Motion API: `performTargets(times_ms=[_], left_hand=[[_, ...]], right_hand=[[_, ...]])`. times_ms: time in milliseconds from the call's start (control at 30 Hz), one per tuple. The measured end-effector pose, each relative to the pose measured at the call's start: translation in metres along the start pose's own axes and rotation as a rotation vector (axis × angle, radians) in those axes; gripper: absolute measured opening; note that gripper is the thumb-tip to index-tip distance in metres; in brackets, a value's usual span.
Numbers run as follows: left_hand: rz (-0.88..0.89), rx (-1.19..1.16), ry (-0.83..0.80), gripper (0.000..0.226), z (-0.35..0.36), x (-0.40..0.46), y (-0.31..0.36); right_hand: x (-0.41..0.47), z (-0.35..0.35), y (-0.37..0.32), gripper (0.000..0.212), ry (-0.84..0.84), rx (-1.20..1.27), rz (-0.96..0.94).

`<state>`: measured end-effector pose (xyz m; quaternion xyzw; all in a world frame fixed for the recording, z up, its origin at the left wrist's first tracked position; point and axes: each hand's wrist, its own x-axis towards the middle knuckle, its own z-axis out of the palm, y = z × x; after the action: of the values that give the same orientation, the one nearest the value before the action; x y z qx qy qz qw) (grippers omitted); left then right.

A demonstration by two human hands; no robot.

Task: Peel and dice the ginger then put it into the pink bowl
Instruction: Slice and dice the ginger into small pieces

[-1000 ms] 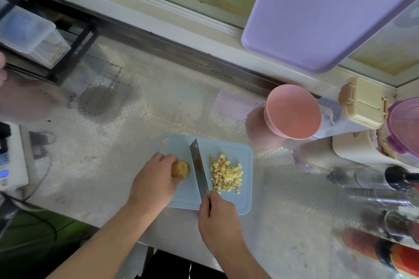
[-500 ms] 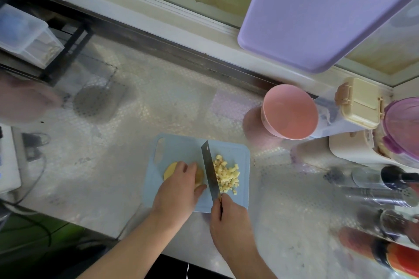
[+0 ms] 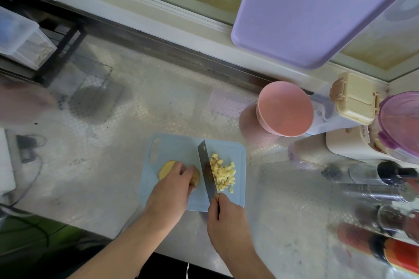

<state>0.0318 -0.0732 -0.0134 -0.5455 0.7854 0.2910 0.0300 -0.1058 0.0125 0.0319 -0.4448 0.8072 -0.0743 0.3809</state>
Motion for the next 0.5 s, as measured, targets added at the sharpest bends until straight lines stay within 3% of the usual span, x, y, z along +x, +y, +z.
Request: performTargets(times_ms=[500], left_hand=[[-0.029,-0.179,0.136,0.022,0.020,-0.004,0.000]], right_hand=[[-0.007,0.002,-0.003,0.041,0.031,0.098,0.025]])
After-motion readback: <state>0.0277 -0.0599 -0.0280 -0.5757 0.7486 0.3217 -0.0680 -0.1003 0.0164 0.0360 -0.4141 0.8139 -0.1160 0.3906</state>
